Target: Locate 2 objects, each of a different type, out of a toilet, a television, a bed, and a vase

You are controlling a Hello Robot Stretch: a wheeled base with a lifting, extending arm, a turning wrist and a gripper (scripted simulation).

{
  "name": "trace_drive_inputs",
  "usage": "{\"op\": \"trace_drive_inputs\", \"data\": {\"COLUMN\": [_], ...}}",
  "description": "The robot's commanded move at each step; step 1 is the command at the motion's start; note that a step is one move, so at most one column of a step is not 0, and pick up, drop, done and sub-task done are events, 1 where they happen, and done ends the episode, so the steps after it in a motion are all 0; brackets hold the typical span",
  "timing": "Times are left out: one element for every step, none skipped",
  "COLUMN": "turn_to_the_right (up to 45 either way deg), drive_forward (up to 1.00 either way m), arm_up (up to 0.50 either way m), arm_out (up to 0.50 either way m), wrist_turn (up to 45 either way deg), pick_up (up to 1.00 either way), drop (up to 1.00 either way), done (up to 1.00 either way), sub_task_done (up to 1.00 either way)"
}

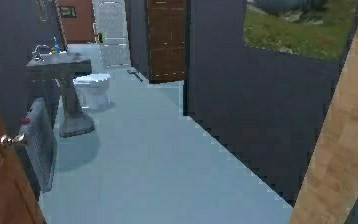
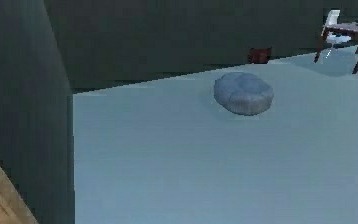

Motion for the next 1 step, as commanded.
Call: {"op": "trace_drive_inputs", "data": {"turn_to_the_right": [-15.0], "drive_forward": [0.00], "arm_up": [0.00], "arm_out": [0.00], "wrist_turn": [0.0], "pick_up": [0.00], "drop": [0.00], "done": [0.00], "sub_task_done": [0.00]}}
